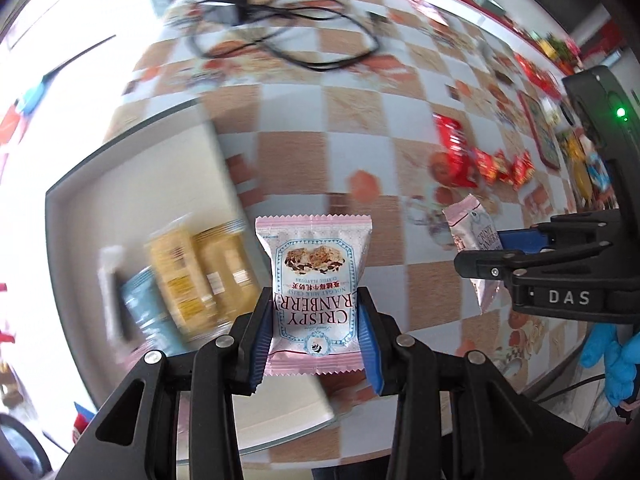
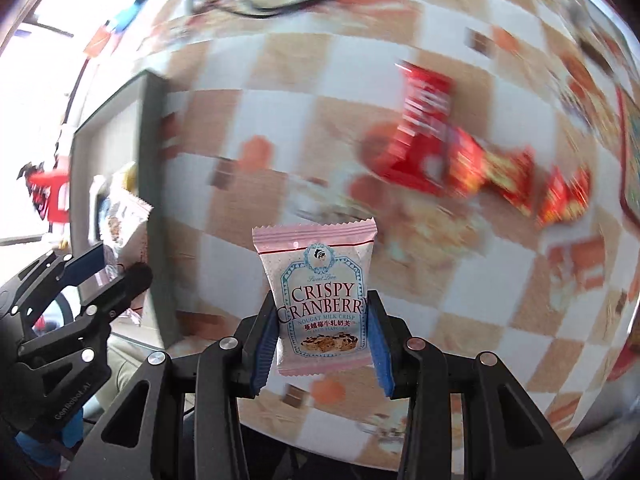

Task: Organize snacks
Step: 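Carry both Crispy Cranberry packets over the white box with both tools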

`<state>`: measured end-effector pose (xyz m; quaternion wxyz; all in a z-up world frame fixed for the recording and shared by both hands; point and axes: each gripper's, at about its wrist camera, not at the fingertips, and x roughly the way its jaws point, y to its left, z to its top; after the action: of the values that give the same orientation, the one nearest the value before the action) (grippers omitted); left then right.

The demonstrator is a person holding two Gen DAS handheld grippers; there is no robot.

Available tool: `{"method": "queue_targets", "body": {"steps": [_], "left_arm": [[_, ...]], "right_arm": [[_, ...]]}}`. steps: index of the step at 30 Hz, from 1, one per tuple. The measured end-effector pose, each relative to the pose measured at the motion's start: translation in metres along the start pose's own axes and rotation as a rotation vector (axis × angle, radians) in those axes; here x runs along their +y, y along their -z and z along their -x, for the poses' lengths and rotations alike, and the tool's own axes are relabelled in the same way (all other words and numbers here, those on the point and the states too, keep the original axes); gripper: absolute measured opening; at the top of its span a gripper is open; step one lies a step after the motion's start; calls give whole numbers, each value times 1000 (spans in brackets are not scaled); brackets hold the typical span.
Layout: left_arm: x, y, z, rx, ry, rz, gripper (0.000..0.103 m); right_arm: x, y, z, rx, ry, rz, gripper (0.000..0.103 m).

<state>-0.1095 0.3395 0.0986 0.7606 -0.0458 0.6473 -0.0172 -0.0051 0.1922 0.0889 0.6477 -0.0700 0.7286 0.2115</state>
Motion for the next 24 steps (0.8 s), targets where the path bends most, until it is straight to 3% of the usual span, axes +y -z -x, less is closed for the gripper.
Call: {"method": "queue_targets", "body": {"steps": [12, 24], "left_arm": [[94, 36, 5, 5, -71, 206, 42], [119, 53, -6, 40, -67, 261, 43]], "right_arm": [[120, -53, -20, 10, -44, 208, 43], [184, -63, -48, 66, -65, 284, 43]]}}
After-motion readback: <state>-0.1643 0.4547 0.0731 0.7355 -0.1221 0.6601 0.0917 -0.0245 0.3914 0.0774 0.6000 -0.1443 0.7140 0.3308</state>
